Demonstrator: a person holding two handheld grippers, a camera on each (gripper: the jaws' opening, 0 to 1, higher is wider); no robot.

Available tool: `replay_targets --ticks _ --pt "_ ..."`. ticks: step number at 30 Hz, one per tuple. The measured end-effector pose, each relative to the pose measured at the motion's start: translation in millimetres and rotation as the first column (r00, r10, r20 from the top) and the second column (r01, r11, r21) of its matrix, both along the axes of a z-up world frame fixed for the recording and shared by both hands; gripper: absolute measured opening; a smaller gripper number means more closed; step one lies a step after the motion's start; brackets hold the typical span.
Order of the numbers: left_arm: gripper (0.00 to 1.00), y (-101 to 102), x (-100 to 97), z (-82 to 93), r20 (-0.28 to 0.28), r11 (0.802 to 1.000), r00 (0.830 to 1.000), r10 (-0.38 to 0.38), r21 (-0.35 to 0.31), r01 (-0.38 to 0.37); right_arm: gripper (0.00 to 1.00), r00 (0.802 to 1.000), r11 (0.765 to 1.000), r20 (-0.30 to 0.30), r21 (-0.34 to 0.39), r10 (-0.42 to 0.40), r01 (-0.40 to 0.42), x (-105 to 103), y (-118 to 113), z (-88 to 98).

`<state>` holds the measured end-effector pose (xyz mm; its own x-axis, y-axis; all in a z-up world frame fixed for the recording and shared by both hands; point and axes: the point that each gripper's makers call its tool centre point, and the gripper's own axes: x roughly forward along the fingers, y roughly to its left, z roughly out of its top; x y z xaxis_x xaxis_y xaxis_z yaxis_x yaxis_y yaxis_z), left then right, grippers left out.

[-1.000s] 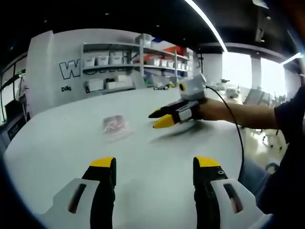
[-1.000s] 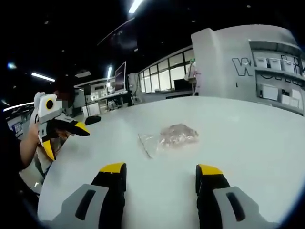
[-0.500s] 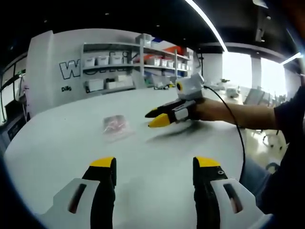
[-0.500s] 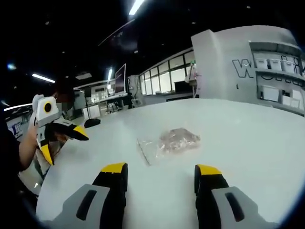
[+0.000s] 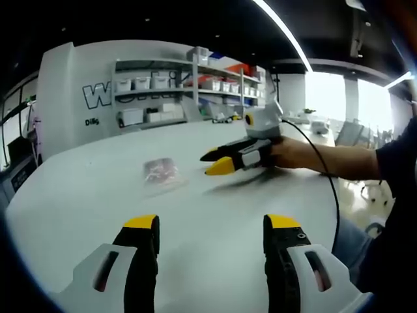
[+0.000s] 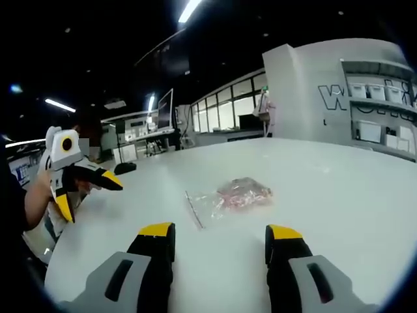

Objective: Open the resealable bag by pulling the two sides of the seal apart until the entire bag opening is separated and visibly accessible.

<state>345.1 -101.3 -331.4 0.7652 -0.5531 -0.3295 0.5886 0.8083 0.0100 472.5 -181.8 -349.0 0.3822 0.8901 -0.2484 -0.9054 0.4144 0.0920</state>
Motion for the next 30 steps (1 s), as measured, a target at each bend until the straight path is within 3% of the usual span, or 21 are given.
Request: replay_targets --ticks 30 --pt "0.64 -1 13.2 1.5 0.021 1.000 1.000 0.023 -0.015 -0.023 0.51 0.999 1.000 0.038 -0.009 0.004 -0.004 -20 1 -2.5"
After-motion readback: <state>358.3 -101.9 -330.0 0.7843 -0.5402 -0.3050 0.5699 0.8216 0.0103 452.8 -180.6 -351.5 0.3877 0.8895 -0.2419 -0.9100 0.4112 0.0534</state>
